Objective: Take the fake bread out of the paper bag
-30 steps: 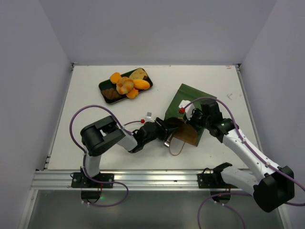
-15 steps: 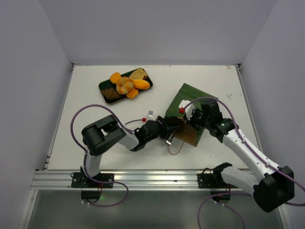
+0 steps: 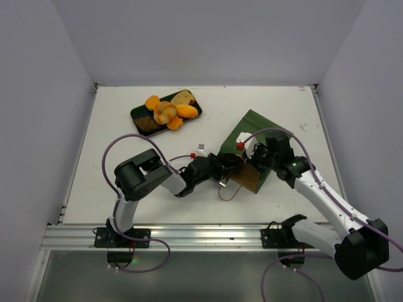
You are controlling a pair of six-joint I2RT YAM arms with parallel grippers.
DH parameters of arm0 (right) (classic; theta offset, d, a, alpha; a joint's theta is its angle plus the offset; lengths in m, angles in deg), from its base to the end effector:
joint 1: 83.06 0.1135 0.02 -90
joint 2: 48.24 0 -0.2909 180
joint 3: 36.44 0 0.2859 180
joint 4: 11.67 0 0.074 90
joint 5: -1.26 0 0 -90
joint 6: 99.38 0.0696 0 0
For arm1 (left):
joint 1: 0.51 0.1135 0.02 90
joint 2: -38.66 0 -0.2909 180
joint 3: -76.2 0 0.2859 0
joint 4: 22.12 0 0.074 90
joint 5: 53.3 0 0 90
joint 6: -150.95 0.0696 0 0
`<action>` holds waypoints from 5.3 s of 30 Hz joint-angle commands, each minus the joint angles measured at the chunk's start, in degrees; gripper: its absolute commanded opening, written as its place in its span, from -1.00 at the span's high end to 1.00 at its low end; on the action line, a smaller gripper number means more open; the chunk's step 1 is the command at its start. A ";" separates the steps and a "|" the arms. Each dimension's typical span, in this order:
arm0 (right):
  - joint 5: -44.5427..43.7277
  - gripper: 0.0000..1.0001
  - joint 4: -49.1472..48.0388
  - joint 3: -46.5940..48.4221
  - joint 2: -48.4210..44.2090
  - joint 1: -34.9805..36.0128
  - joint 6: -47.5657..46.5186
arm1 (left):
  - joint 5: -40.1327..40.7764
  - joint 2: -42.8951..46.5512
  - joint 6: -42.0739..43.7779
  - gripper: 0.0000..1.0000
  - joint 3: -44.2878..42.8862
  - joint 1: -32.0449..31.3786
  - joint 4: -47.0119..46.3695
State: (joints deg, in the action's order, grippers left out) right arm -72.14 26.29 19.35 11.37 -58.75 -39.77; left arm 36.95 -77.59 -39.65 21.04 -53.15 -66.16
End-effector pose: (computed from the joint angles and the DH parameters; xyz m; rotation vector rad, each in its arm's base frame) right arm 0.2315 0.1264 0.2516 -1.1764 1.9513 0.2773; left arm 0.2576 -0.3370 0.0820 -0.9480 2.1220 -1.6704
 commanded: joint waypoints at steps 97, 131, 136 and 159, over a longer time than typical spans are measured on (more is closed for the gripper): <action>-9.31 1.00 -9.85 -1.93 -7.32 -11.22 10.79 | -34.17 38.91 26.59 1.00 12.46 72.68 25.40; -8.95 1.00 -9.67 -2.20 -6.97 -11.22 10.53 | -39.54 24.05 27.65 0.43 3.06 72.68 27.60; -8.95 1.00 -9.67 -2.20 -6.97 -11.13 10.53 | -39.54 23.96 27.82 0.37 2.97 72.68 28.12; -8.87 1.00 -9.59 -2.20 -7.50 -11.13 10.53 | -40.24 25.54 27.74 0.17 3.85 72.86 29.18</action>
State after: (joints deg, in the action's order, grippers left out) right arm -81.71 18.61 17.41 4.93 -69.63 -29.76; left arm -0.97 -53.72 -12.90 26.27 19.13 -36.72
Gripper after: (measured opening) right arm 0.044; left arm 0.408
